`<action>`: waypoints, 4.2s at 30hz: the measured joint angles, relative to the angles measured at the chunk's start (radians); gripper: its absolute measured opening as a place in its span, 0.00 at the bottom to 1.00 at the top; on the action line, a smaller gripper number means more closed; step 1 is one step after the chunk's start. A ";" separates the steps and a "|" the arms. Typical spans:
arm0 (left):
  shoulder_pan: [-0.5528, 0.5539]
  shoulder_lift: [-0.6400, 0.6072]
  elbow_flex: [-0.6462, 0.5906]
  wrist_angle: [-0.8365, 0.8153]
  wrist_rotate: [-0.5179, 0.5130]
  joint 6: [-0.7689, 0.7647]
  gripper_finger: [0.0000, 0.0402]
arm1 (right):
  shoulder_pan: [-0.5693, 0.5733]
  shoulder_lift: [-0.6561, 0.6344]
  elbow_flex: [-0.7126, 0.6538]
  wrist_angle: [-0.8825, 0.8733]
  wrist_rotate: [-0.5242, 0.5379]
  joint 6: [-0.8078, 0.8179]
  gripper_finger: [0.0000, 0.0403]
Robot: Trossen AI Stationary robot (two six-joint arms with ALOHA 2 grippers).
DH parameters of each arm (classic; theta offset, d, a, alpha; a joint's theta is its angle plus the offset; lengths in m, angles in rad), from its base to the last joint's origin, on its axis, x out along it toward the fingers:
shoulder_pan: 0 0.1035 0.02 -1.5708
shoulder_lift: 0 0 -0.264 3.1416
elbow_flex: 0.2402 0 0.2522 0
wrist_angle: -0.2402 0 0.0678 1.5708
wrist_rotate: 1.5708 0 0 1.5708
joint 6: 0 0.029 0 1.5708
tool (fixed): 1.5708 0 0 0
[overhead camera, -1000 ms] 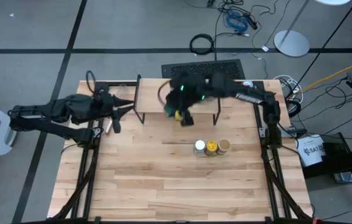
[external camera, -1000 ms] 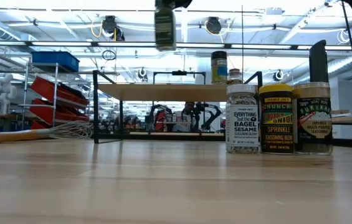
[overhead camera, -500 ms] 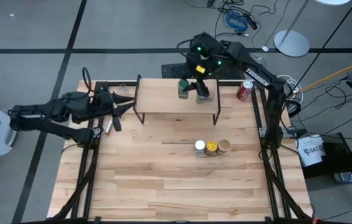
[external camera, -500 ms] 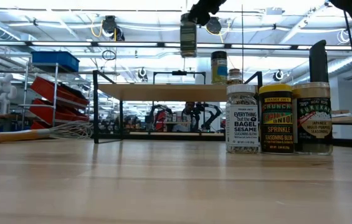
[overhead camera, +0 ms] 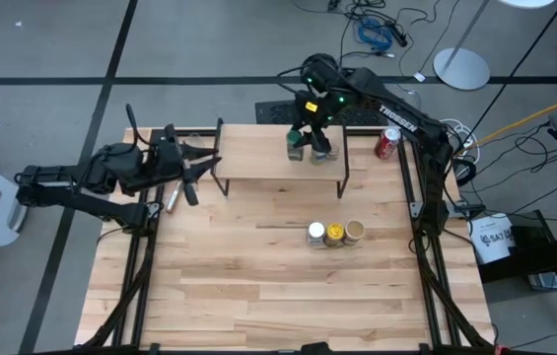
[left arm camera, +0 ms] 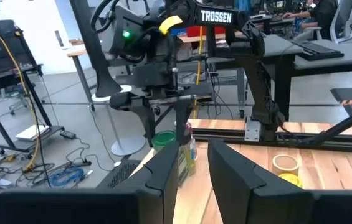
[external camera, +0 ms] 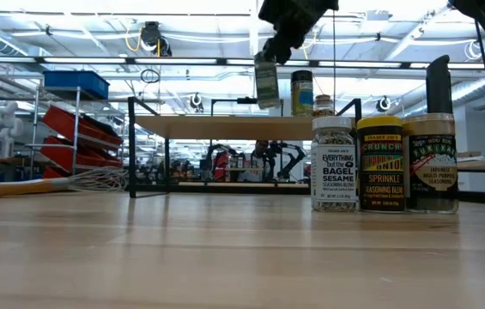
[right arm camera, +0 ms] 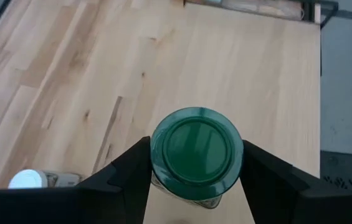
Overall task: Shelf spices
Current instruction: Put the green seasoning bottle on the shelf, then put the white seasoning bottle on the shelf
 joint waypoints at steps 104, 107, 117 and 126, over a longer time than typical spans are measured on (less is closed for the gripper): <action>0.024 0.312 -0.002 0.291 0.294 0.330 0.24 | 0.545 -0.377 -0.136 -0.256 0.594 0.647 0.69; 0.019 0.348 -0.002 0.366 0.296 0.437 0.24 | 0.613 -0.421 -0.298 -0.172 0.629 0.687 0.69; 0.059 0.450 -0.001 0.314 0.352 0.046 0.26 | 0.720 -0.676 -1.013 0.462 0.658 0.798 0.68; 0.059 0.639 -0.001 0.380 0.426 -0.070 0.45 | 0.772 -0.742 -1.311 0.706 0.656 0.887 0.68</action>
